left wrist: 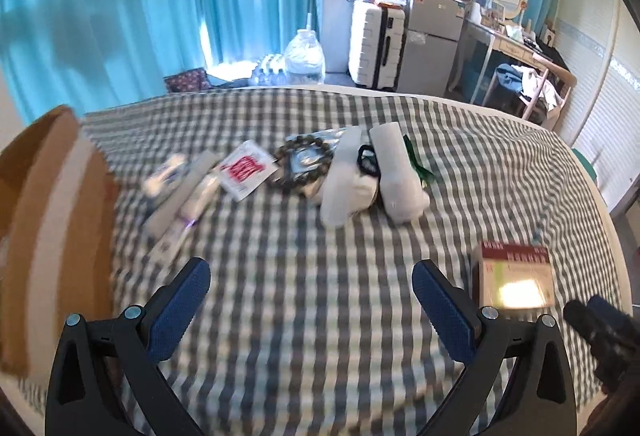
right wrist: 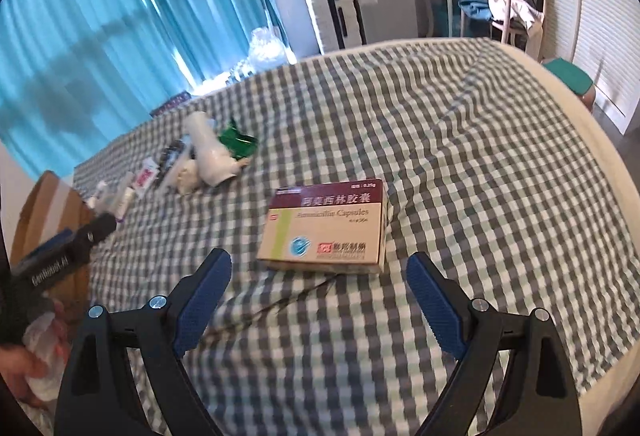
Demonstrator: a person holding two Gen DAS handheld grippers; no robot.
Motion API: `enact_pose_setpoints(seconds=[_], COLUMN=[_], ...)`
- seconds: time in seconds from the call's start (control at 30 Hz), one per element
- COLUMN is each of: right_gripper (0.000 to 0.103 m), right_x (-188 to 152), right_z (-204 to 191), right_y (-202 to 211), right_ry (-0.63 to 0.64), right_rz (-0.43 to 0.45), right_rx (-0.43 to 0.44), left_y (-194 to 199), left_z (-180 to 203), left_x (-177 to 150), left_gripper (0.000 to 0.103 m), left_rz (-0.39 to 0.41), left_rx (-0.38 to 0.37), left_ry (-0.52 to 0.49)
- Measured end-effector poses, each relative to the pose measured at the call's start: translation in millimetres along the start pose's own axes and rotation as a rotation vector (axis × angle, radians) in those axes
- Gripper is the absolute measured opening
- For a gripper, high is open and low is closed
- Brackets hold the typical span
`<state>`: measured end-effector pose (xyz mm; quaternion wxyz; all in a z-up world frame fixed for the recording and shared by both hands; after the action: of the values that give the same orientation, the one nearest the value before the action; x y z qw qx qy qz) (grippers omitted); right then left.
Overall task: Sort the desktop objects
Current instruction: 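Move both tools back toward the amoxicillin box and remaining items, then grasp the amoxicillin capsule box with the right tool while the left grasps the white comb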
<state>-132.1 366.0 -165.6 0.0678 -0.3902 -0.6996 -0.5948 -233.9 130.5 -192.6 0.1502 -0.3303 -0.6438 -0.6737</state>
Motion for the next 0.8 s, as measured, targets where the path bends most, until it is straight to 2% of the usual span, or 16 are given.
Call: enact_pose_setpoints(seconds=[0.27,0.47,0.53,0.57,0.6,0.63,0.67,0.7,0.73,0.77,0.8], right_gripper=[0.090,0.090,0.090,0.090,0.090,0.090,0.090,0.090,0.085,0.079,0.079], right_x=[4.0,11.1,12.4,12.4,11.9,11.2,10.5,9.4,7.5,5.6,2.9], right_z=[29.3,38.5,38.8,39.5,41.9,45.2,47.9,49.6,50.4,49.9,50.3], right_y=[-37.5,-51.7,-56.6,-58.8,-61.0,-63.6,-65.5,-68.5,-73.0,-76.2,-80.5], right_ry=[-0.061,-0.061,-0.056,-0.062,-0.077,-0.101,-0.121,-0.142,-0.167,-0.179,-0.195], right_rz=[-0.036,-0.037,-0.045,-0.049,-0.057,-0.067,-0.076,-0.089,-0.112,-0.126,-0.148], right_rx=[-0.014,-0.025,-0.023,-0.017,-0.010,0.006,0.023,0.055,0.110,0.124,0.146], left_y=[-69.8,-100.3,-103.6,-104.3,-105.2,-107.5,-110.1,-112.2,-113.2,-112.2,-110.1], left_z=[13.5,13.4,12.9,13.8,15.1,17.7,20.2,21.0,22.5,23.9,24.8], left_x=[25.2,30.3,29.6,28.6,26.2,25.6,22.2,19.8,17.6,15.5,12.8], left_gripper=[0.103,0.102,0.089,0.088,0.081,0.060,0.051,0.036,0.027,0.026,0.026], left_rz=[-0.043,-0.082,-0.082,-0.081,-0.088,-0.091,-0.102,-0.115,-0.124,-0.123,-0.119], left_rx=[-0.048,-0.110,-0.144,-0.165,-0.188,-0.193,-0.198,-0.202,-0.207,-0.213,-0.222], left_ry=[-0.057,-0.061,-0.051,-0.051,-0.064,-0.074,-0.098,-0.109,-0.119,-0.125,-0.131])
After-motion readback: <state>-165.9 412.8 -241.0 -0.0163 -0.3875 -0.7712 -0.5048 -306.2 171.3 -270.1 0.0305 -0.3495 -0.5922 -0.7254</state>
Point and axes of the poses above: each gripper's, at about its wrist camera, not at the fingertips, and y roughly against the way its jaws point, z to its right, x to its top, the point moved 5 cm from there along -y, roughly the way its jaws point, and after that the axes turned 6 degrees about -y, right-handed, at the moved point
